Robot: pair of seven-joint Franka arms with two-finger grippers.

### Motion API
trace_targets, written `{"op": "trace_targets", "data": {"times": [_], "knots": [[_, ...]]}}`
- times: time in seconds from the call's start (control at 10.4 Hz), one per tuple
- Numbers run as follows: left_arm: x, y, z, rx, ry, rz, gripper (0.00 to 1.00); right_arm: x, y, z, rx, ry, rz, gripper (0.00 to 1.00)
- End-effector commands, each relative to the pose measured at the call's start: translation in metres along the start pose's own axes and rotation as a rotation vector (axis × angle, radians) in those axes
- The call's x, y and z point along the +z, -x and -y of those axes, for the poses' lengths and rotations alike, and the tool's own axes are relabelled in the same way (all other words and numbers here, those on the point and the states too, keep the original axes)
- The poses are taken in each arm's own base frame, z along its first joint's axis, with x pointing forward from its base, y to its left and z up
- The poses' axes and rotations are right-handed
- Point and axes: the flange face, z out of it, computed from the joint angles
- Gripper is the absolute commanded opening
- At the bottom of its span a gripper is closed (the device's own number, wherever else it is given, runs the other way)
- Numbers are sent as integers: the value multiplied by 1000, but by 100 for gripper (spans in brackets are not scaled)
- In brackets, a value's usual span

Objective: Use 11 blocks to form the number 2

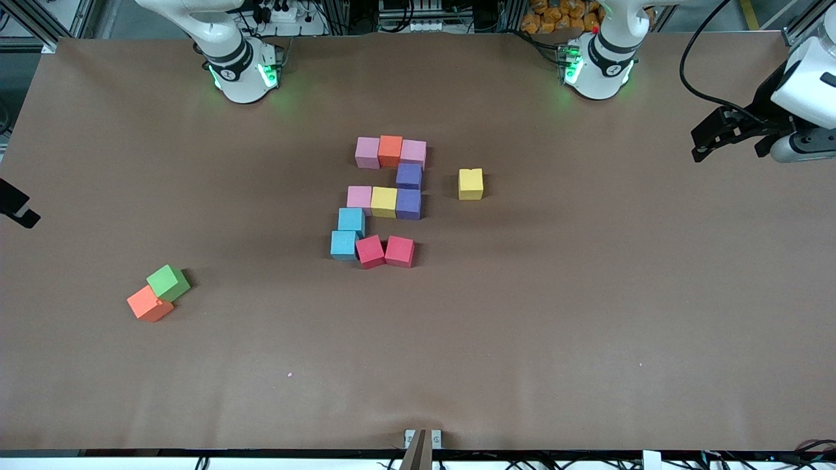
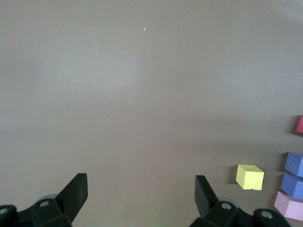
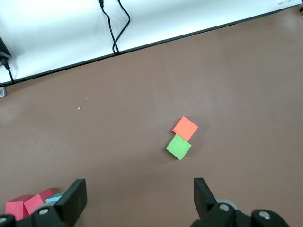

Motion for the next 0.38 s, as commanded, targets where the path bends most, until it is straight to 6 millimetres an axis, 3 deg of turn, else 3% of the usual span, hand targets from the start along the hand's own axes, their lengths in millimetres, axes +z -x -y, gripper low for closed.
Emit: {"op": "trace_targets", "data": {"times": [0.0,0.29], "knots": [[-4,0,-3,26,18,12,100,-2,-1,4,3,-11,-7,100],[-3,0,-4,29,20,14,100,-2,-1,4,3,-11,-7,100]]}}
